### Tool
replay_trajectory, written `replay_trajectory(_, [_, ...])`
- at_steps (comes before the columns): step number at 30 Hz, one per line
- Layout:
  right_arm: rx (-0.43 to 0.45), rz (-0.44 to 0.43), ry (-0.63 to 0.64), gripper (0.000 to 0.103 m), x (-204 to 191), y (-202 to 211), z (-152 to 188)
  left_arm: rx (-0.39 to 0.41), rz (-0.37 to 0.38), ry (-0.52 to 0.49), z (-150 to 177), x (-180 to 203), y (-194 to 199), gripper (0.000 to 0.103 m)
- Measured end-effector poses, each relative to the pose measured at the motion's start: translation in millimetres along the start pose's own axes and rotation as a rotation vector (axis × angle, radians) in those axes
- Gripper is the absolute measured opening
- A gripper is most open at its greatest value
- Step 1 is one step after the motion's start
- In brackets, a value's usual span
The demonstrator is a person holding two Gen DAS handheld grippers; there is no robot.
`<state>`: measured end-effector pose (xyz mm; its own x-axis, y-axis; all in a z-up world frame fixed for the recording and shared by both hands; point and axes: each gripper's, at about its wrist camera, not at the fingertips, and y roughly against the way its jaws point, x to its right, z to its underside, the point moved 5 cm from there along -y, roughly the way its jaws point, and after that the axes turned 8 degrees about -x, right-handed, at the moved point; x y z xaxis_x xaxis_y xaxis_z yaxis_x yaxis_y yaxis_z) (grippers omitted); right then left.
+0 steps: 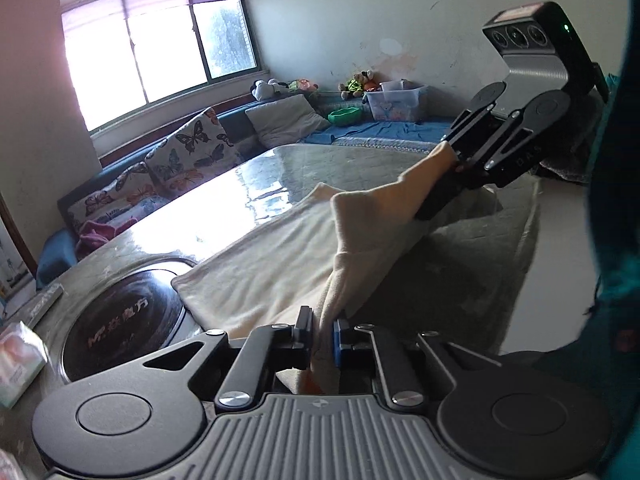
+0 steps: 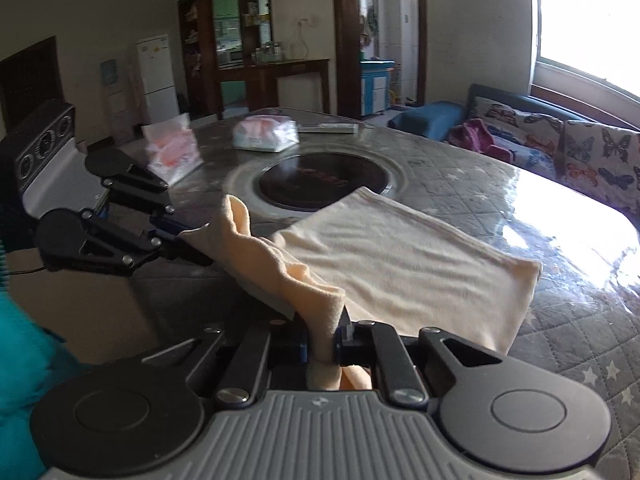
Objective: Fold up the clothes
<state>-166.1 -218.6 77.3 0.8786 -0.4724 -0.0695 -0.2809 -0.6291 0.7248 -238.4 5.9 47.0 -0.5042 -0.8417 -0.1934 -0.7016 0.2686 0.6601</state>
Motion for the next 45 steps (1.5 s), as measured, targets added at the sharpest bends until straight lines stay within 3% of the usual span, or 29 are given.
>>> replay_trajectory(5, [-0.032,-0.050,0.032,0.010,-25.1,19.3,-6.0,0.000,0.028,0.044,-0.3,-1.1,27.8,0.011])
replay_trajectory(13, [-0.038,-0.027,0.004,0.009,1.8,7.9,-32.6,0.030,0.022,0.080,-25.1,-32.2,-0.8,0.011])
replay_trajectory(18, [-0.048,-0.010,-0.023,0.009,43.8,-13.7,-64.4,0.027,0.011,0.092,-52.8,-69.0,-41.9,0.011])
replay_trajectory(24, [-0.105,0.010,-0.109,0.012,99.4,-73.6,-87.2,-0.086,-0.002,0.164,-57.0,-110.4,-122.5,0.011])
replay_trajectory(29, [-0.094,0.068,-0.238,0.024,131.9,-114.7,-66.0,-0.137,0.019,0.299,-40.3,-129.9,-157.9,0.019])
replay_trajectory(31, [-0.058,0.091,-0.283,0.042,137.8,-110.8,-54.3,-0.134,0.016,0.322,-39.3,-134.8,-158.3,0.022])
replay_trajectory(33, [-0.021,0.122,-0.315,0.050,140.9,-102.3,-42.2,-0.129,0.015,0.325,-40.2,-137.2,-155.6,0.022])
replay_trajectory(38, [0.039,0.164,-0.431,0.050,146.0,-72.1,-10.7,-0.110,-0.007,0.391,-42.9,-138.5,-144.8,0.033])
replay_trajectory(42, [0.042,0.186,-0.454,0.050,143.2,-56.1,10.9,-0.085,-0.051,0.462,-34.0,-139.1,-121.7,0.042])
replay_trajectory(45, [0.049,0.199,-0.482,0.049,139.8,-48.7,28.6,-0.078,-0.073,0.524,-23.3,-137.7,-105.4,0.042])
